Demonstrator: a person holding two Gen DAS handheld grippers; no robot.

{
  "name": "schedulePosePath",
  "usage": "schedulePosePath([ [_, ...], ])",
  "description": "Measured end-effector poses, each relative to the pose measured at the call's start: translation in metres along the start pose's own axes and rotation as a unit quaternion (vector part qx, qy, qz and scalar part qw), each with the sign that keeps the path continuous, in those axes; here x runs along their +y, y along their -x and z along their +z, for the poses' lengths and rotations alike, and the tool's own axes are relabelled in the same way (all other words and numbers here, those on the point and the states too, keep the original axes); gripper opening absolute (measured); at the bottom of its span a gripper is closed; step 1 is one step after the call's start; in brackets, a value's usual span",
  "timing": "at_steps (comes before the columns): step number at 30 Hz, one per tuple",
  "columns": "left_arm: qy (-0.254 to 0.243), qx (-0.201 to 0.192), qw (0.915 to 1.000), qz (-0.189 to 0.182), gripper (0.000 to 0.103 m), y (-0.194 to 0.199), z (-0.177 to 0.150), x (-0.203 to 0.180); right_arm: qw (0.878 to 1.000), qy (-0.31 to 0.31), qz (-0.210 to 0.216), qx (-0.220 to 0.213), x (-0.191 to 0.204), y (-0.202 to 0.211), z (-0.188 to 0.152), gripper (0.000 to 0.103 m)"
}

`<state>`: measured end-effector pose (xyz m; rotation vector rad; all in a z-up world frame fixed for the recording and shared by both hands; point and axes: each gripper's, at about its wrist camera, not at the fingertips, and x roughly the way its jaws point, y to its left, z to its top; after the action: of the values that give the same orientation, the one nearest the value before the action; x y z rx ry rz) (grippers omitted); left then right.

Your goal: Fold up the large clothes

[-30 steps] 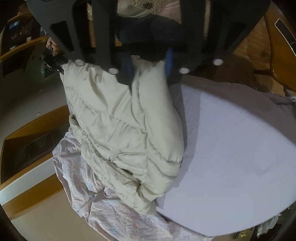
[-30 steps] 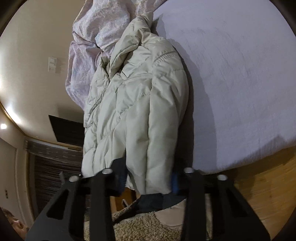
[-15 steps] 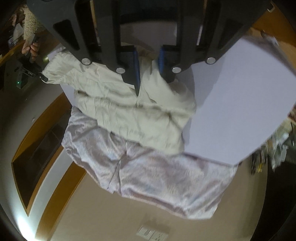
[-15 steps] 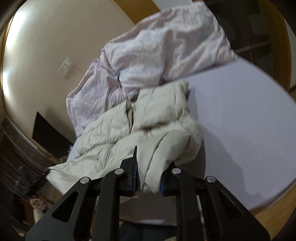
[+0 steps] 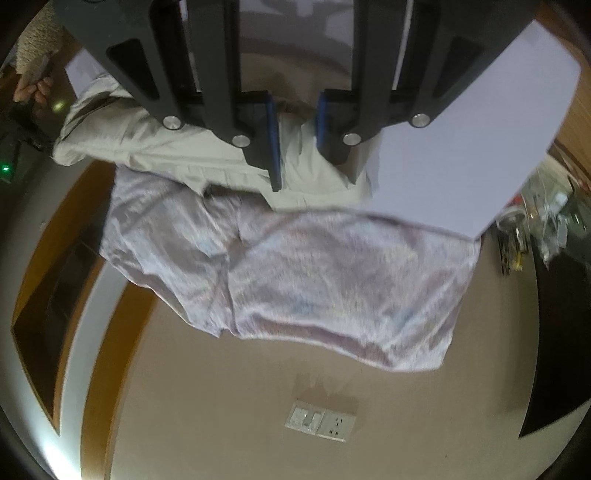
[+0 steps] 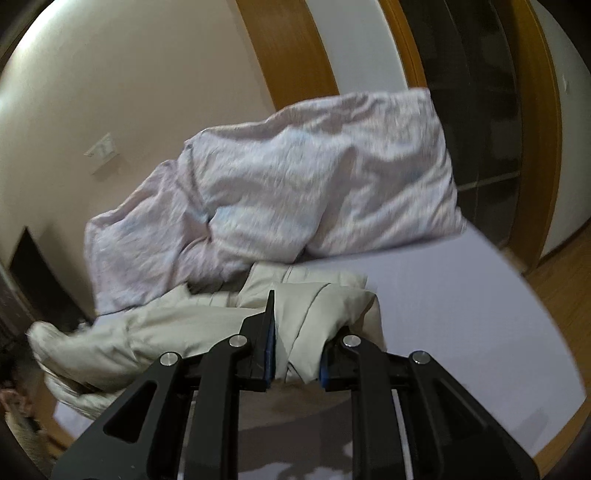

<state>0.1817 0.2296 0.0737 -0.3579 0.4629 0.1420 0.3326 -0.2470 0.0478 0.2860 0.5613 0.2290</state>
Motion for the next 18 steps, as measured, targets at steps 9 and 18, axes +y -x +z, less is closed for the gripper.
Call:
schedulePosePath([
  [9, -0.002, 0.001, 0.9988, 0.049, 0.016, -0.101, 0.042, -0.003, 0.996, 0.041, -0.076, -0.001, 0.024, -0.104, 0.029, 0.018],
  [18, 0.014, 0.031, 0.9949, 0.095, 0.017, -0.210, 0.045, 0.003, 0.994, 0.003, -0.099, 0.042, 0.011, -0.203, 0.028, 0.021],
])
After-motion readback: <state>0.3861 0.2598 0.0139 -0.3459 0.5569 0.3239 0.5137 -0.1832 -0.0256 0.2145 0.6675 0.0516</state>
